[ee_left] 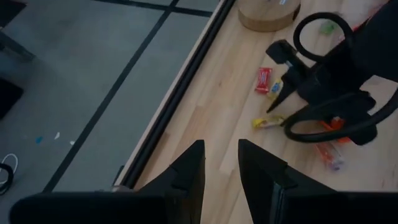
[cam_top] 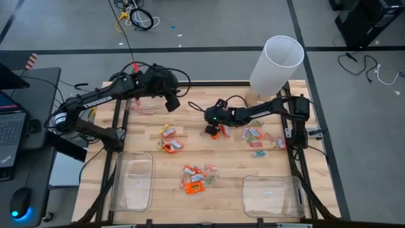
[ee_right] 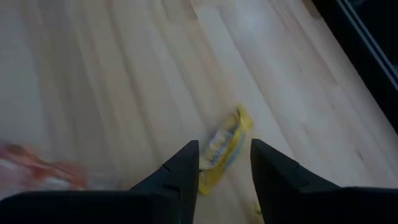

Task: Sort candy
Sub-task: Put the yellow candy into the top left transparent bin

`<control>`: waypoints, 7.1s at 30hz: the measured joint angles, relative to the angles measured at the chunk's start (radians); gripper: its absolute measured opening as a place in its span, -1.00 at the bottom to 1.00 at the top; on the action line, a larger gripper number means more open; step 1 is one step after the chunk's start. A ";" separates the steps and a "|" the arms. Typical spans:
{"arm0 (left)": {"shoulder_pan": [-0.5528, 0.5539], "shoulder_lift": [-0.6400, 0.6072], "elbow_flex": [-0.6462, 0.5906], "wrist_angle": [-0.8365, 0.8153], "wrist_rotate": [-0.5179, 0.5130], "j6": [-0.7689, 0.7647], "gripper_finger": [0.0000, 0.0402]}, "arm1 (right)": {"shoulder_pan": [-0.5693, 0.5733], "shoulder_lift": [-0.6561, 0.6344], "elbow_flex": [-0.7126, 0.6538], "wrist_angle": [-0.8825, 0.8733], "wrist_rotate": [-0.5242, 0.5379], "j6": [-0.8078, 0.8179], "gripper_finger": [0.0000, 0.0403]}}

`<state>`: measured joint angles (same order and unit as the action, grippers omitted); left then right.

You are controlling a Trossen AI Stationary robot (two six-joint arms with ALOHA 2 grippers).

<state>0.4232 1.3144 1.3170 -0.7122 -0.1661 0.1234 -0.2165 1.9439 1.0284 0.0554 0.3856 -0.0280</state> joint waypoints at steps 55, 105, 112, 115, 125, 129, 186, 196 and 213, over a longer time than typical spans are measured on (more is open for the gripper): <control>-0.174 0.001 -0.242 0.143 0.508 0.312 -0.51 | -0.003 -0.170 0.001 0.218 -0.804 0.374 -1.00; -0.191 0.001 -0.242 0.193 0.440 0.314 -0.98 | -0.002 -0.168 0.000 0.378 -0.824 0.373 -0.87; -0.191 0.001 -0.226 0.093 0.361 0.310 -0.99 | -0.013 -0.168 0.000 0.361 -0.824 0.376 -0.75; -0.190 0.000 -0.204 0.020 0.275 0.289 -1.00 | -0.022 -0.168 0.000 0.340 -0.821 0.388 -0.75; -0.143 0.000 -0.135 -0.162 0.132 0.258 -1.00 | -0.023 -0.168 0.000 0.322 -0.738 0.368 -0.76; -0.095 -0.001 -0.135 -0.190 0.132 0.268 -1.00 | -0.023 -0.168 0.000 0.302 -0.695 0.355 -0.76; 0.610 -0.020 -0.223 -0.276 -0.054 0.003 -1.00 | -0.023 -0.168 0.000 0.287 -0.637 0.313 -0.76; 0.609 -0.020 -0.230 -0.289 -0.001 -0.007 -1.00 | -0.023 -0.168 0.000 0.287 -0.637 0.314 -0.76; 0.576 -0.020 -0.405 -0.196 0.078 -0.057 -1.00 | -0.023 -0.168 0.000 0.295 -0.636 0.313 -0.76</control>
<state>0.9993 1.2942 0.9125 -0.9081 -0.0879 0.0662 -0.2398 1.7756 1.0286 0.3504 -0.2508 0.2852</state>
